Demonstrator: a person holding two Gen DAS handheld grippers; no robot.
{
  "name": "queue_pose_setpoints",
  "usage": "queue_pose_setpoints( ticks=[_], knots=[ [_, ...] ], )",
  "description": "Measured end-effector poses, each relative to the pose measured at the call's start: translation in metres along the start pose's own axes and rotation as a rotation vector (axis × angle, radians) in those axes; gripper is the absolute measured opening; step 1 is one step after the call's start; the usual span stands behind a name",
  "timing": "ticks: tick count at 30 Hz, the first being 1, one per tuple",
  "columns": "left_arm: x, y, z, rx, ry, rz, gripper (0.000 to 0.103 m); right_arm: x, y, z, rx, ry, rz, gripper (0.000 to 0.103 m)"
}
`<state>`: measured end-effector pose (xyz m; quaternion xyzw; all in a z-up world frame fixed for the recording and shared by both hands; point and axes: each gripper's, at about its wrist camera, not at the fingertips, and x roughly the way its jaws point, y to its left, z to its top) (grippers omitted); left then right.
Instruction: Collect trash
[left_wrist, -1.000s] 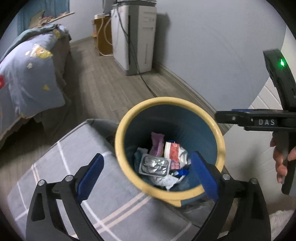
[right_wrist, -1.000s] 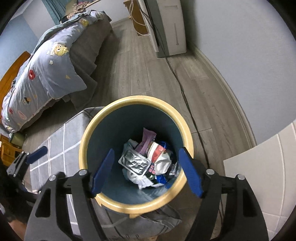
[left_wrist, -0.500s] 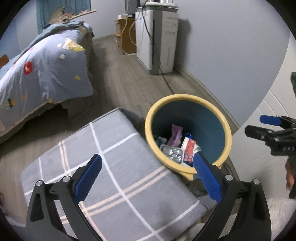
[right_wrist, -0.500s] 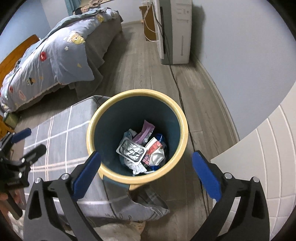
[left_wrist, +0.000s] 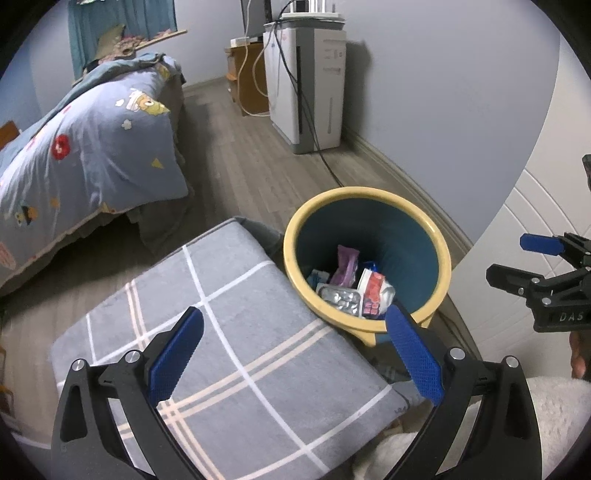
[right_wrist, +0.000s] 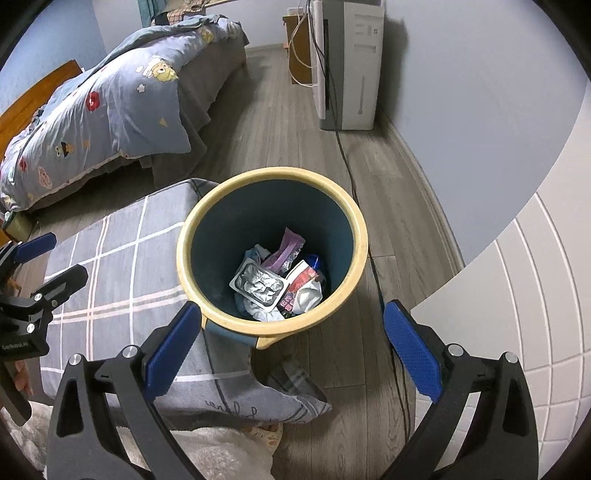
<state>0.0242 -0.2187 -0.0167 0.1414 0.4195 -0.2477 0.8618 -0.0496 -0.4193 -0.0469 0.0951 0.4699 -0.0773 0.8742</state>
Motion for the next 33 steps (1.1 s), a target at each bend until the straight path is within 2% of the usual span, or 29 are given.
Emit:
queue_pose_setpoints(
  ticks=[33],
  knots=[
    [-0.0079,-0.0018,-0.0010,0.004,-0.004,0.014,0.098,-0.0054,-0.0041,-0.0009,0.013,-0.008,0.008,0.097]
  ],
)
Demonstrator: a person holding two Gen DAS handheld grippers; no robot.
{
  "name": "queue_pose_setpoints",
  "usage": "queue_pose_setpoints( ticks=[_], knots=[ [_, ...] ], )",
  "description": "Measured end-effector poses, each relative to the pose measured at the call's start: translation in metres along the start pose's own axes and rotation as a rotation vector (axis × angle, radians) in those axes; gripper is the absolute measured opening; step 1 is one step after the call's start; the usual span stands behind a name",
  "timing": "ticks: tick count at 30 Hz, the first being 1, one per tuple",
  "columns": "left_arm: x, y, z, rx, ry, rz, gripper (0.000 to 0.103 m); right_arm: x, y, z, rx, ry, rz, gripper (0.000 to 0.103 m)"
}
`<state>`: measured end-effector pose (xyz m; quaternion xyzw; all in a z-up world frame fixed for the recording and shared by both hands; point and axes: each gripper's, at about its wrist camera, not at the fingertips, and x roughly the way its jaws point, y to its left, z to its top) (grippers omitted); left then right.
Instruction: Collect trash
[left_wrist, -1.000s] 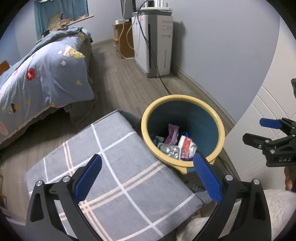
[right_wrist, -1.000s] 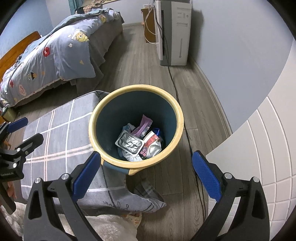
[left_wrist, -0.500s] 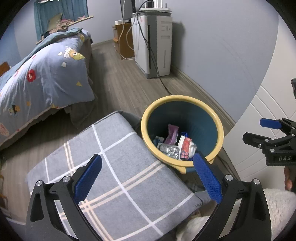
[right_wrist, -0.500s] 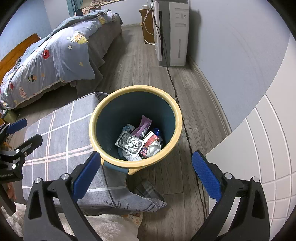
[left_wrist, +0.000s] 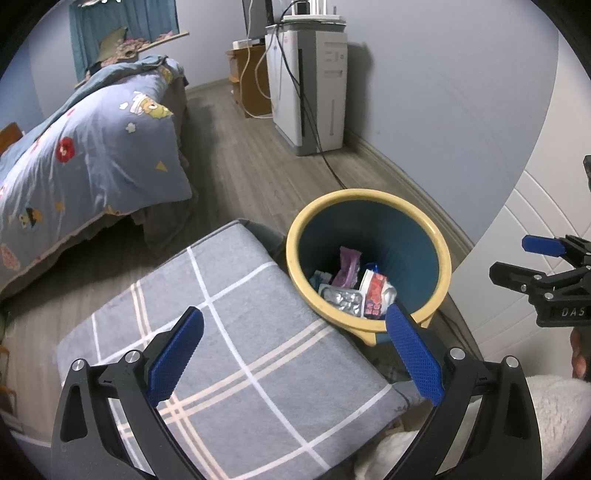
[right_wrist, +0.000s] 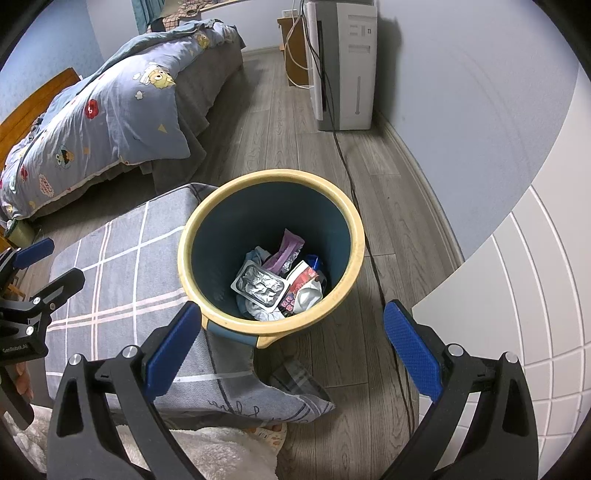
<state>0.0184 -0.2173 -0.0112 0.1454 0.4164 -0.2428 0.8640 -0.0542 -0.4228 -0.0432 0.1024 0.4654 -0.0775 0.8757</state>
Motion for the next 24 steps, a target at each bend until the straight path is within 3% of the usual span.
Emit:
queue_pose_setpoints(
  ticks=[24],
  knots=[
    [0.0006,-0.0002,-0.0007,-0.003,-0.003,-0.005,0.098,-0.0002,-0.0017,0.0005,0.001,0.001,0.002,0.097]
  ],
)
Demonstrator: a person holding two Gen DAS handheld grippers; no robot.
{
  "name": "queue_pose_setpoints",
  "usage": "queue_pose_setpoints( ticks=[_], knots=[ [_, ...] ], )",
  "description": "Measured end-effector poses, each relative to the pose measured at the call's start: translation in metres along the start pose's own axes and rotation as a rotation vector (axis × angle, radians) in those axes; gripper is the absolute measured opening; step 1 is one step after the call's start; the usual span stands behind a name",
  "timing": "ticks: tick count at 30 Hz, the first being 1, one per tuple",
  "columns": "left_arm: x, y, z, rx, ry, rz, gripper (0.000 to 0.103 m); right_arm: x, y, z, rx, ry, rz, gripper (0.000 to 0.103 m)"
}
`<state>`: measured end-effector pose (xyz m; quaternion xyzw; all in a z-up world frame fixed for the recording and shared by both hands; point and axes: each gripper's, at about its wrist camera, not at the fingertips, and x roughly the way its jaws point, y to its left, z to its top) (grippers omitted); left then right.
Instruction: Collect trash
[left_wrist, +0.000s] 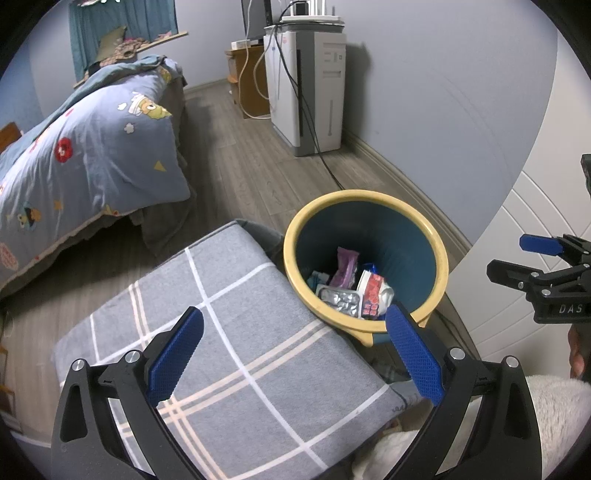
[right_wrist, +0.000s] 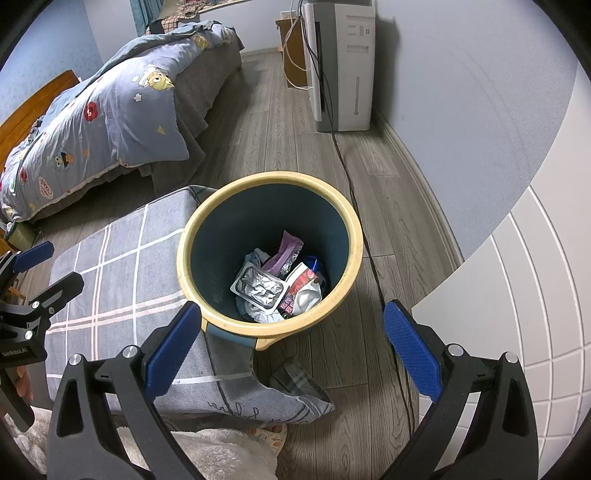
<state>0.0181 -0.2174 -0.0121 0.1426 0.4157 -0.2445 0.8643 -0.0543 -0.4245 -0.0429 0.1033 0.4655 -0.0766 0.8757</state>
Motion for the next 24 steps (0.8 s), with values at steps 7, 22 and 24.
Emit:
queue_pose_setpoints(
  ticks=[7,22,24],
  knots=[
    [0.0003,-0.0010,0.0007,0.000,0.001,0.001,0.098,-0.0003,0.0004,-0.0007,0.002,-0.001,-0.001,0.097],
    [-0.0054,-0.0003,-0.0023,0.028,-0.008,-0.007,0.098,0.0002,-0.0008,0.0004,0.003,0.001,-0.001,0.097],
    [-0.0046,0.0006,-0.0026,0.027,0.001,-0.003,0.098,0.0002,-0.0005,0.0009,0.005,0.003,-0.003,0.097]
  ],
)
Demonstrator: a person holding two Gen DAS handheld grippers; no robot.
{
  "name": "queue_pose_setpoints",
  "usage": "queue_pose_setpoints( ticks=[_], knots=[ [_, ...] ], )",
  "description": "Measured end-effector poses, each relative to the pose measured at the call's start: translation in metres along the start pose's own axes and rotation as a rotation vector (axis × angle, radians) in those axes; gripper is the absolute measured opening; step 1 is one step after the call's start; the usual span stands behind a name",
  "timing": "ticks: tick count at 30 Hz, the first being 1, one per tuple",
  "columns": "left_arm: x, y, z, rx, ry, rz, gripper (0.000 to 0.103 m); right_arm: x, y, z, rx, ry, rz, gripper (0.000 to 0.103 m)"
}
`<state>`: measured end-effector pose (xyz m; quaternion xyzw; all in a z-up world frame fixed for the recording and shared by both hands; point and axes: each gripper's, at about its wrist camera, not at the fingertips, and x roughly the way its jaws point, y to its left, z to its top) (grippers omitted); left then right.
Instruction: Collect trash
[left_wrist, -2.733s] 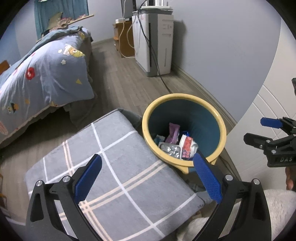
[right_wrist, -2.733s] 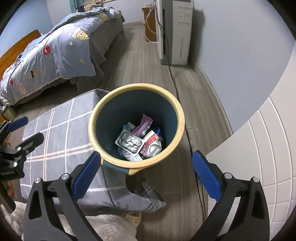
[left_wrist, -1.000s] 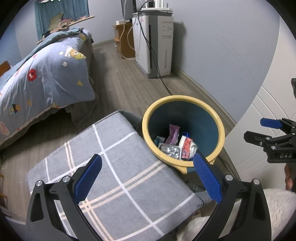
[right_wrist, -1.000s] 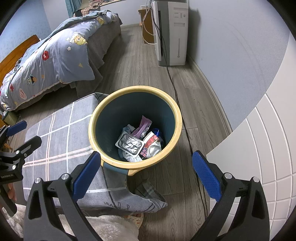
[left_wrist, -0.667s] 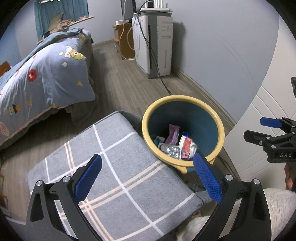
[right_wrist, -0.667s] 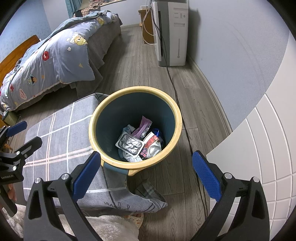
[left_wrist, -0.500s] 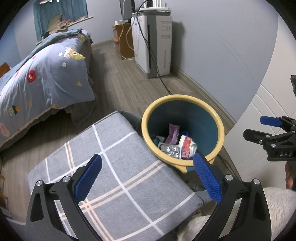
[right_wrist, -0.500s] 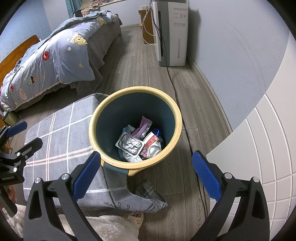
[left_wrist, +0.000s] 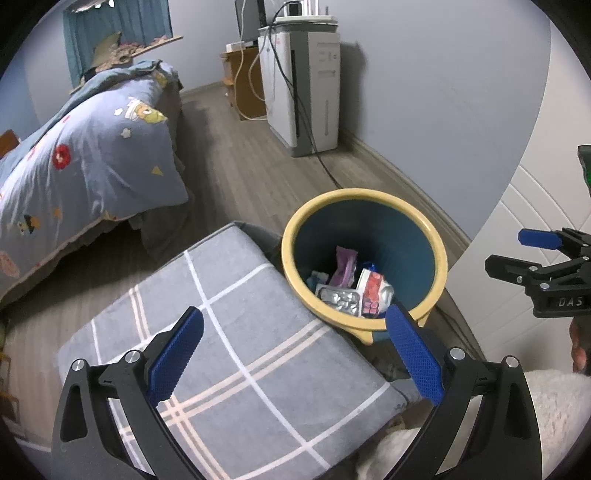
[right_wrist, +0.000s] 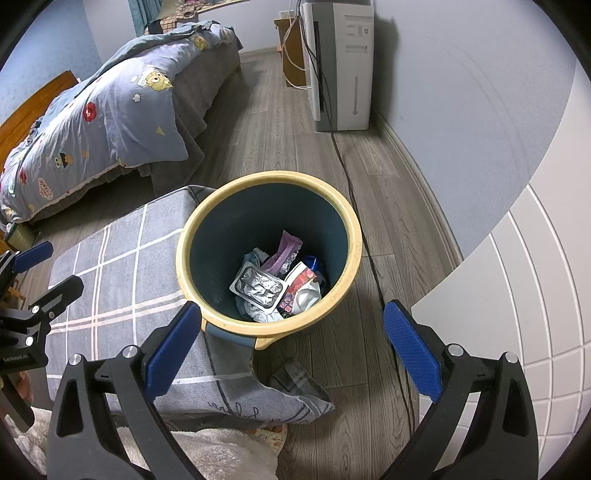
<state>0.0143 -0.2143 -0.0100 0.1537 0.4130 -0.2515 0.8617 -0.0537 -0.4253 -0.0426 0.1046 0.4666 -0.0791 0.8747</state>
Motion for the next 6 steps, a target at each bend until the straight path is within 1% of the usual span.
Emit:
queue_pose_setpoints(
  ticks=[6],
  knots=[
    [-0.0016,0.0077,0.0003,-0.016,0.009,0.017,0.098,-0.0017,0.0069,0.0015,-0.005,0.005,-0.023,0.097]
  ],
)
